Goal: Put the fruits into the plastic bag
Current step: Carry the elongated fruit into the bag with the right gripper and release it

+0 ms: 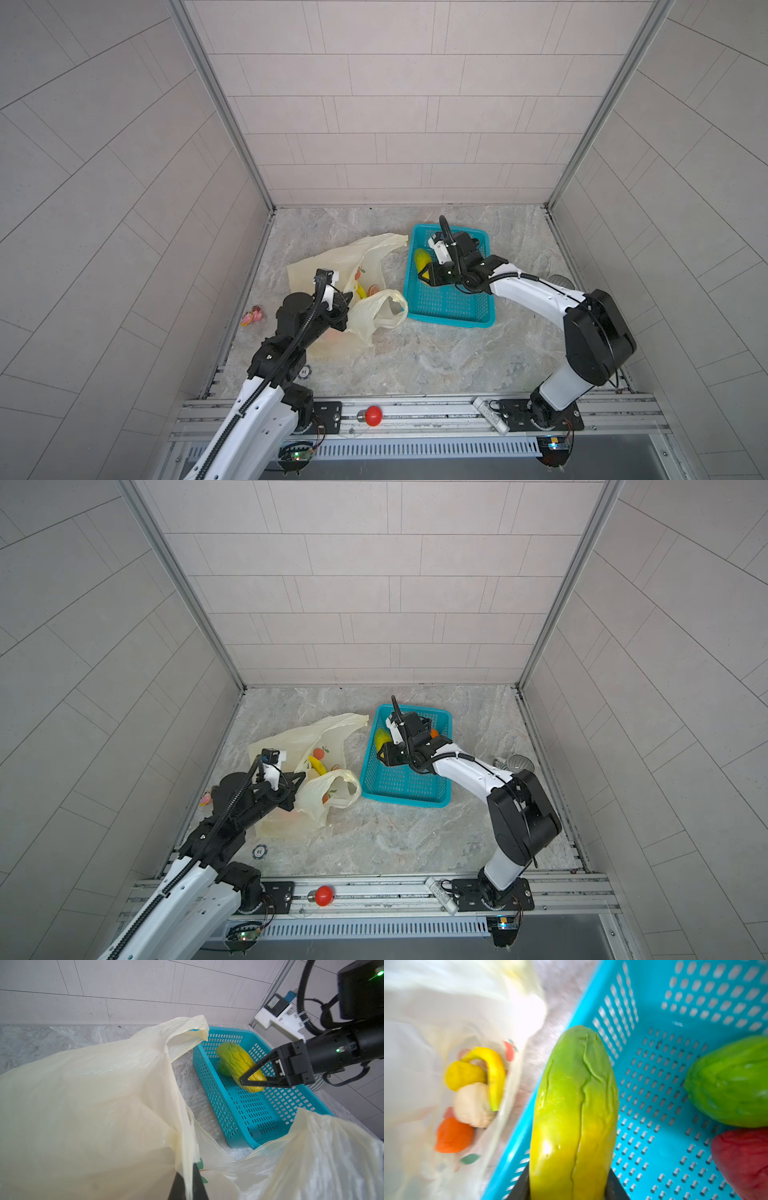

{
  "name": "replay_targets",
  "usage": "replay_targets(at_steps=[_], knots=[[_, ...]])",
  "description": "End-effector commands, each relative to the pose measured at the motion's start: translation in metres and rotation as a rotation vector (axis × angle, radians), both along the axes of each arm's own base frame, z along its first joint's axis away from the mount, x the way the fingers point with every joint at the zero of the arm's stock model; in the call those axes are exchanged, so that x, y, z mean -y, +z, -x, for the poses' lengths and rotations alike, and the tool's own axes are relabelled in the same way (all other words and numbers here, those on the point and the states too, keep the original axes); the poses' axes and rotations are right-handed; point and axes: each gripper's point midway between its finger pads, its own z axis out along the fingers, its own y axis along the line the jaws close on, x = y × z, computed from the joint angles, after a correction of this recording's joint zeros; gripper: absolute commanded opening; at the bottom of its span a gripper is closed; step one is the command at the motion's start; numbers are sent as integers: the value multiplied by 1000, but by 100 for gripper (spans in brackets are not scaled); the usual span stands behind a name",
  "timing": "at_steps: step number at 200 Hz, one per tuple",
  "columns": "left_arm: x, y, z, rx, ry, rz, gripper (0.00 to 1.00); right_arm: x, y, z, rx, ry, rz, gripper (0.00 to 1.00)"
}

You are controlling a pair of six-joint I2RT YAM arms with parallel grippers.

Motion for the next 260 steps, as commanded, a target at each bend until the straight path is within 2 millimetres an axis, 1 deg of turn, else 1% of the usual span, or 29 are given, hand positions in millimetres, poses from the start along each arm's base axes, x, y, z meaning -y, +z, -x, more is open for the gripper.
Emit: replay_targets(at_steps=[1, 19, 43, 58, 79, 106, 130, 157, 172, 188, 195, 202, 217, 227, 239, 260], knots=[[-1, -1, -1, 13, 4, -9, 0, -24, 19, 19, 49, 136, -54, 33], [-2, -1, -2, 14, 6, -9, 0, -45, 26, 29, 57, 214, -68, 33], [-1, 2, -1, 22, 3, -3, 0, -74, 24, 37, 47, 300, -68, 34], [0, 4, 0, 27, -4, 4, 0, -92, 24, 38, 47, 351, -66, 34], [1, 6, 0, 36, -6, 6, 0, -118, 23, 35, 39, 398, -64, 34], [2, 14, 1, 62, -15, 24, 0, -148, 12, 30, 13, 440, -55, 35], [4, 22, 4, 108, -25, 50, 0, -175, 1, 33, -10, 487, -56, 36], [1, 30, 6, 156, -12, 64, 0, -206, -11, 47, -39, 553, -60, 36], [0, 30, 6, 159, -8, 61, 0, -221, -11, 58, -50, 596, -75, 37], [0, 28, 6, 153, -9, 59, 0, -236, -11, 73, -62, 653, -86, 38], [0, 29, 6, 154, -8, 59, 0, -240, -11, 80, -67, 678, -93, 40], [0, 29, 6, 153, -8, 58, 0, -243, -11, 86, -72, 696, -99, 45], [0, 28, 5, 150, -7, 56, 0, -241, -12, 89, -58, 698, -85, 63], [-1, 27, 5, 148, -4, 55, 0, -236, -11, 85, -31, 678, -68, 70], [0, 27, 5, 147, -6, 56, 0, -228, -6, 79, 9, 652, -44, 74], [-1, 27, 5, 147, -4, 54, 0, -208, 5, 65, 48, 587, -27, 76]])
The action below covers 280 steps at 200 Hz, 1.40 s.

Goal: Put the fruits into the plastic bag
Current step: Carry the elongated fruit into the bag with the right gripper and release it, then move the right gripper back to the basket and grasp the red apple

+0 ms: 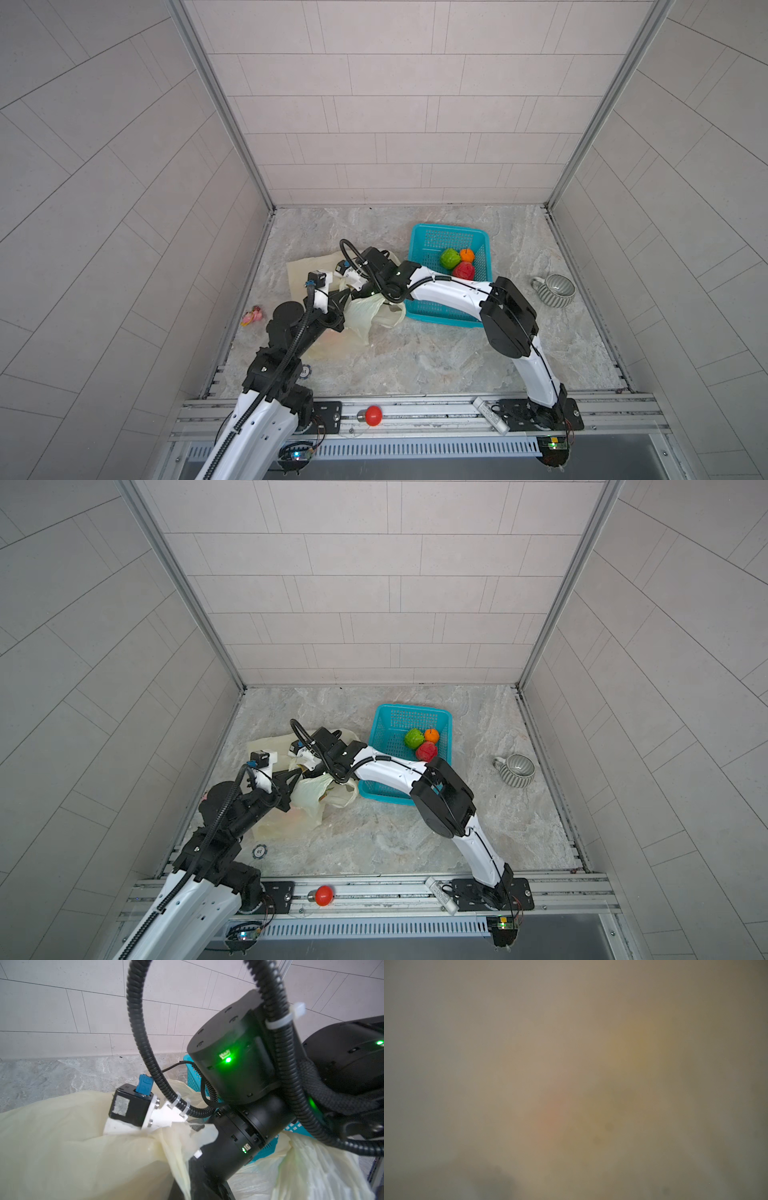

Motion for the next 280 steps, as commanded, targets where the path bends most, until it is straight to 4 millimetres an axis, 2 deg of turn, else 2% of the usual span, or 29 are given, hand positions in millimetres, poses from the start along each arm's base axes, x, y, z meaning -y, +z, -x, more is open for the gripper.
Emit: replay_targets(at_steps=[1, 32, 65, 93, 114, 134, 166, 187, 252, 280], knots=[[0, 0, -1, 9, 3, 3, 0, 19, 38, -15, 104, -53, -29, 76], [0, 1, -1, 10, 1, 3, 0, 58, 60, -38, 154, -170, -57, 75], [0, 1, -1, 8, 1, 2, 0, 98, 85, -44, 189, -246, -99, 75], [0, 1, -1, 8, -1, 2, 0, 136, 95, -52, 217, -334, -96, 75], [0, -1, -1, 3, 0, 0, 0, 174, 96, -65, 258, -450, -78, 75], [0, -1, -1, 1, 1, 0, 0, 220, 95, -83, 302, -618, -64, 75], [0, -1, -1, 2, 1, 0, 0, 298, 71, -103, 318, -876, 69, 75], [0, -1, -1, 1, 0, 0, 0, 329, 49, -109, 286, -955, 203, 75], [0, 0, -1, 5, 0, -2, 0, 367, 5, -125, 219, -1026, 481, 76], [0, -1, -1, 4, 0, -2, 0, 377, -17, -130, 168, -1037, 575, 76]])
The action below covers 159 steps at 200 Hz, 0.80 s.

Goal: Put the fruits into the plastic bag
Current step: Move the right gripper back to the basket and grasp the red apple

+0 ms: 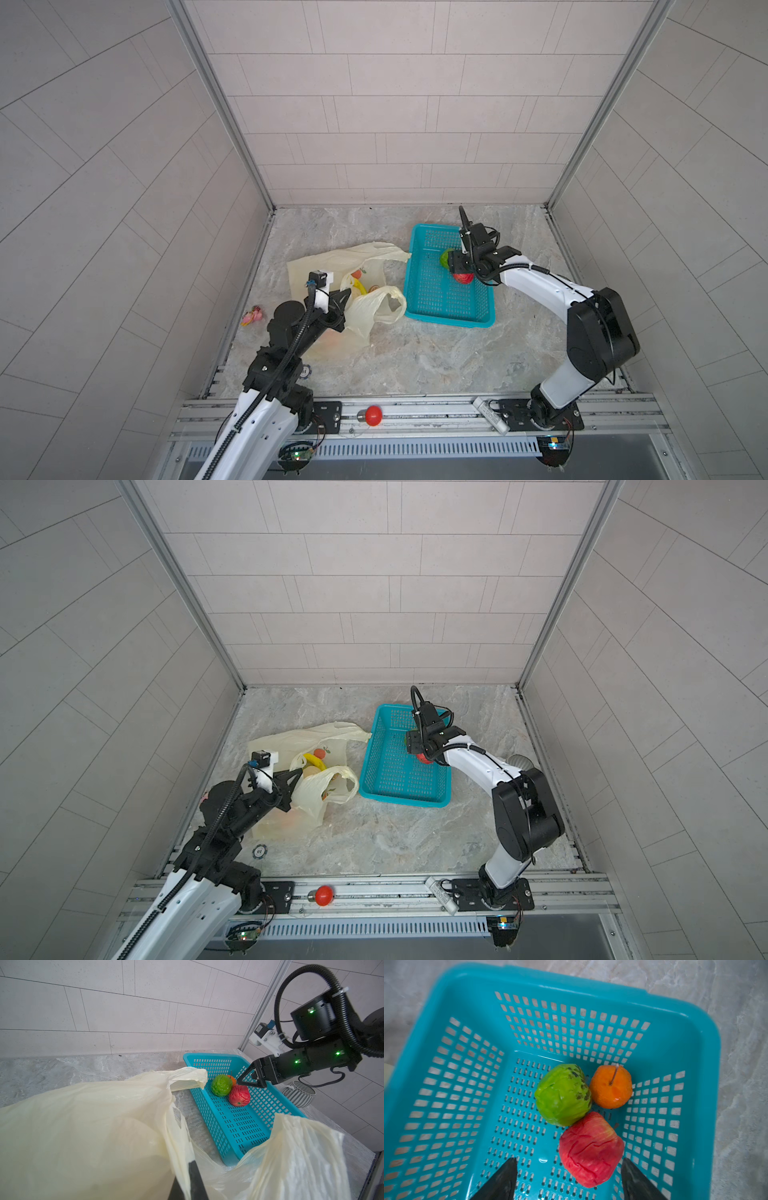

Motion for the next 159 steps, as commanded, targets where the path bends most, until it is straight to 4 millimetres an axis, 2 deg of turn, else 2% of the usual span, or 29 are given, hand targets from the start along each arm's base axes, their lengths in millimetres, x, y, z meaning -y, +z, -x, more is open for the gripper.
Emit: replay_targets(at_steps=[1, 62, 107, 124, 146, 159], knots=[[0, 0, 0, 7, -1, 0, 0, 22, -16, 3, -83, -62, 97, 76], [0, -1, -1, 4, -2, -3, 0, 14, -58, 7, -220, -60, 73, 76], [0, -2, -1, 1, -1, -6, 0, 8, -73, 10, -240, -47, 42, 74], [0, -2, -1, 0, -1, -6, 0, 8, -74, 9, -228, -46, 39, 68], [0, -2, -1, -2, -1, -6, 0, 4, -73, 9, -227, -29, 22, 54], [0, -2, -1, -1, -1, -5, 0, 2, -67, 10, -218, -24, -1, 51]])
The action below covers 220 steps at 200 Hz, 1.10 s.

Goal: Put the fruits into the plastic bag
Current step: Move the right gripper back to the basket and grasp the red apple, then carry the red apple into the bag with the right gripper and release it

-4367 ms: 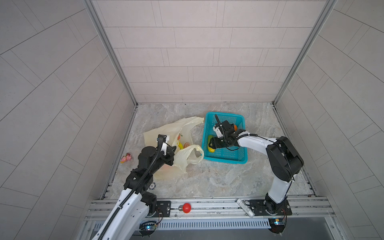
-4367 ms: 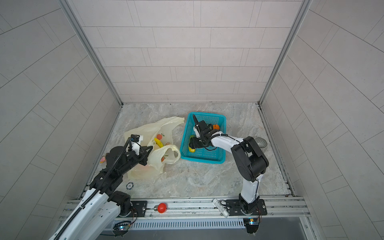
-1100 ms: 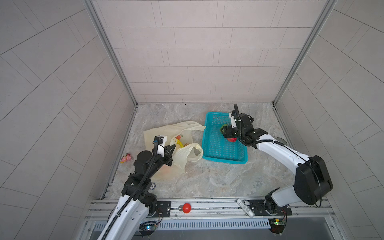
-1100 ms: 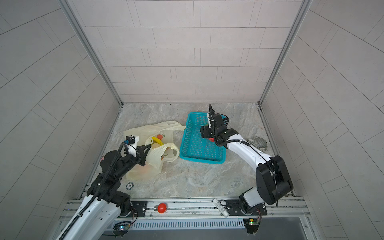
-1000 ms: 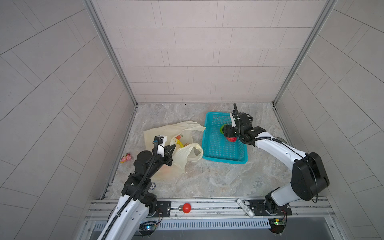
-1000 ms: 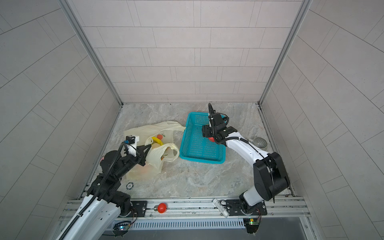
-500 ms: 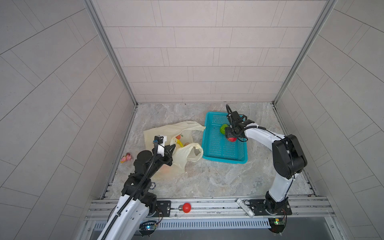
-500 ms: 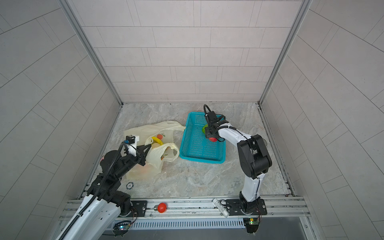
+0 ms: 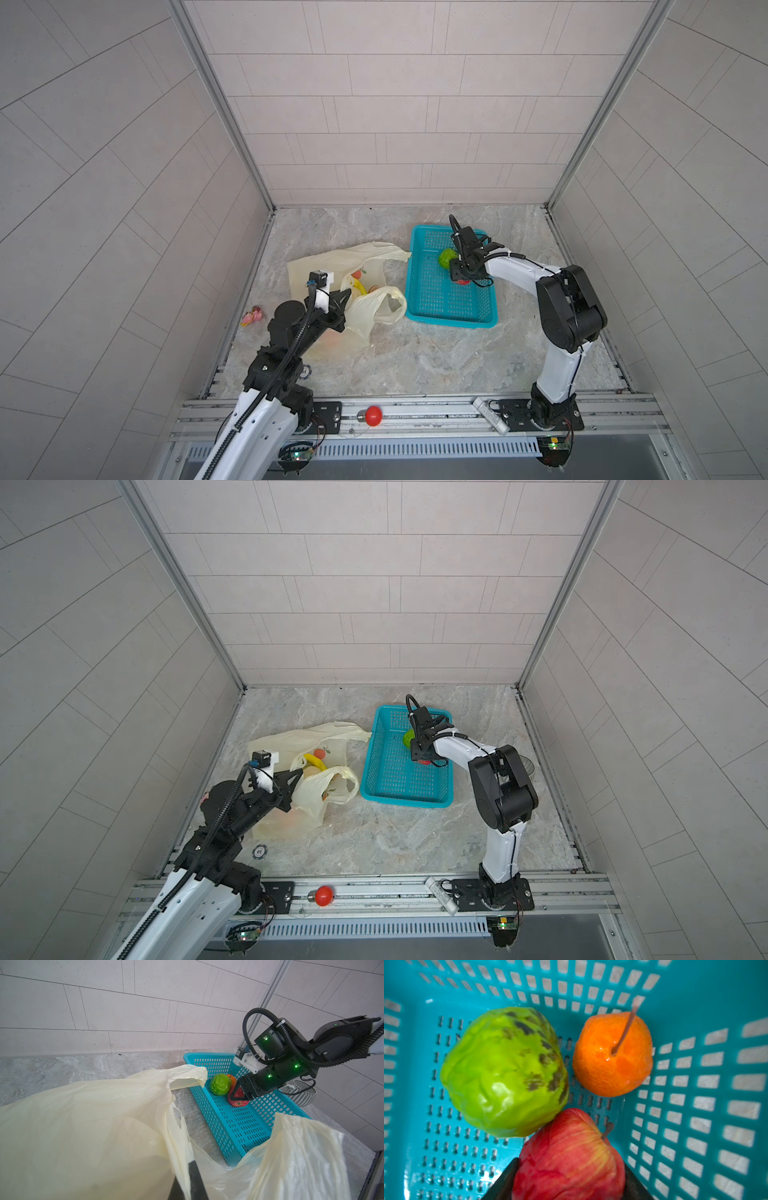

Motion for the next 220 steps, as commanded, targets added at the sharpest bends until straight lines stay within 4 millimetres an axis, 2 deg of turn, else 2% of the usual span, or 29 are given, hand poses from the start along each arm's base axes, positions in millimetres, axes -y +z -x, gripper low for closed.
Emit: replay_targets(at_steps=[1, 34, 45, 79, 106, 126, 172, 195, 220], knots=[[0, 0, 0, 4, 0, -3, 0, -3, -4, 12, -30, 7, -34, 51], [0, 0, 0, 5, 0, -3, 0, -11, 33, 22, 38, 3, -125, 49], [-1, -1, 0, 4, 2, -3, 0, -23, 51, 26, 72, 32, -180, 48], [-1, 0, -1, 5, 3, -4, 0, -93, 106, 44, 173, 286, -444, 49], [-1, 0, 0, 7, 3, -2, 0, -151, 135, 64, 209, 471, -617, 48], [-1, 0, 0, 6, 2, -3, 0, -190, 141, 73, 199, 551, -693, 49], [0, -1, 0, 2, -2, -3, 0, -270, 127, 94, 123, 714, -739, 49], [0, -2, 0, -1, -4, -4, 0, -302, 119, 115, 60, 817, -757, 49], [1, -1, 1, -1, -8, -2, 0, -327, 108, 136, -2, 901, -760, 50]])
